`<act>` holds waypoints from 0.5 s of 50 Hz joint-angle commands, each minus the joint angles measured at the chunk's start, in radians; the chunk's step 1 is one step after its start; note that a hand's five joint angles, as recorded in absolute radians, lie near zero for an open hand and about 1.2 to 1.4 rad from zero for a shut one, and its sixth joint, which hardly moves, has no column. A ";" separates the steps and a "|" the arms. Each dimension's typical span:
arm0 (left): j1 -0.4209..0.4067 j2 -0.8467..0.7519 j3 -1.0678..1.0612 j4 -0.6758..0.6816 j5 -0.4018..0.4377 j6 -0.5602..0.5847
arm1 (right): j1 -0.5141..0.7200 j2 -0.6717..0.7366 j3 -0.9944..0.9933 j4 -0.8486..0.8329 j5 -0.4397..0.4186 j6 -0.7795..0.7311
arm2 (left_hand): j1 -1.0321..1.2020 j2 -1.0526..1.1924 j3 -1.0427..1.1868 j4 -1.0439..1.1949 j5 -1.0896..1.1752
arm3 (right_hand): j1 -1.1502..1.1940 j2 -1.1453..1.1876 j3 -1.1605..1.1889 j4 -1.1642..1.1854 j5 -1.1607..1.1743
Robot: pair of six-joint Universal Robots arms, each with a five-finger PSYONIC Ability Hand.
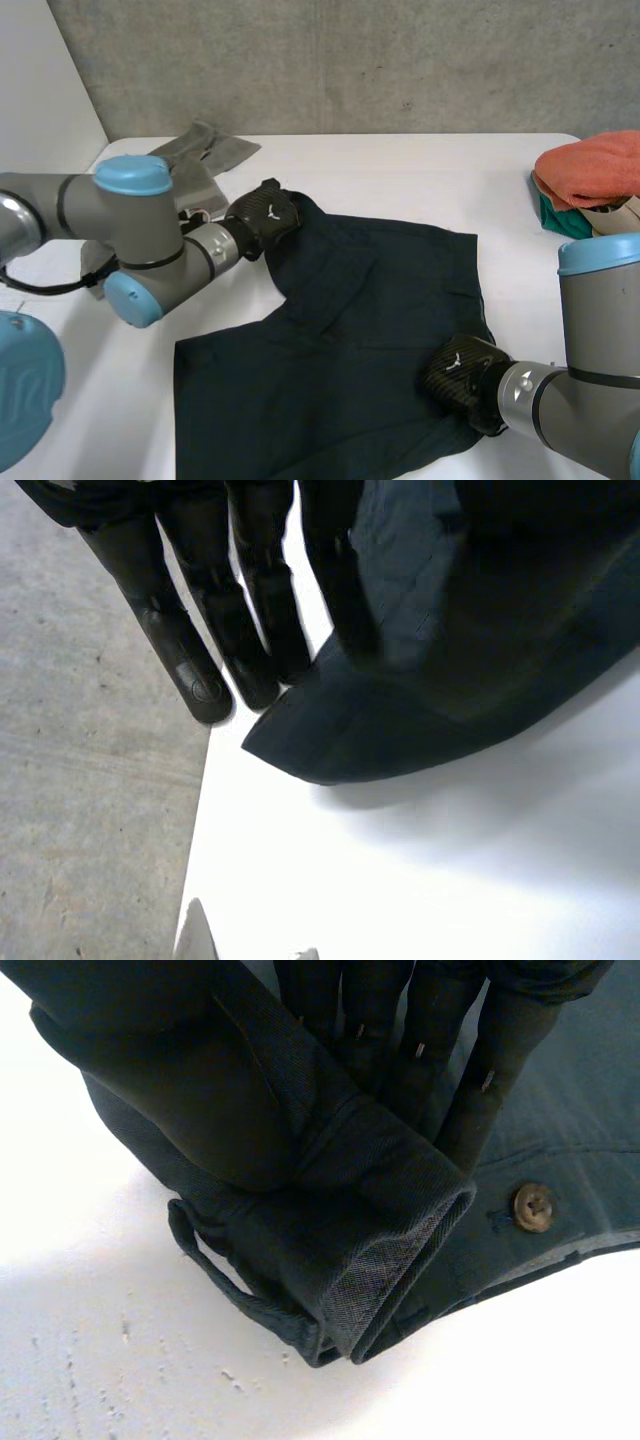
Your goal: Fold the laundry.
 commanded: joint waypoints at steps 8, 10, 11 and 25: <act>-0.103 -0.101 0.204 -0.058 0.245 -0.279 | -0.003 0.001 -0.009 -0.011 -0.001 0.019 | -0.459 -0.505 -0.509 -0.528 -0.520 | 0.240 0.203 0.204 0.197 0.198; -0.105 -0.132 0.248 -0.105 0.250 -0.257 | -0.004 0.002 -0.009 -0.011 -0.001 0.019 | -0.415 -0.461 -0.465 -0.485 -0.476 | 0.240 0.203 0.204 0.197 0.198; -0.106 -0.159 0.286 -0.148 0.253 -0.224 | -0.006 0.005 -0.009 -0.012 -0.001 0.016 | -0.380 -0.426 -0.430 -0.449 -0.441 | 0.240 0.203 0.204 0.197 0.198; -0.102 -0.279 0.411 -0.273 0.276 -0.056 | -0.011 0.010 -0.007 -0.026 -0.002 0.014 | -0.248 -0.294 -0.298 -0.317 -0.308 | 0.240 0.203 0.204 0.197 0.198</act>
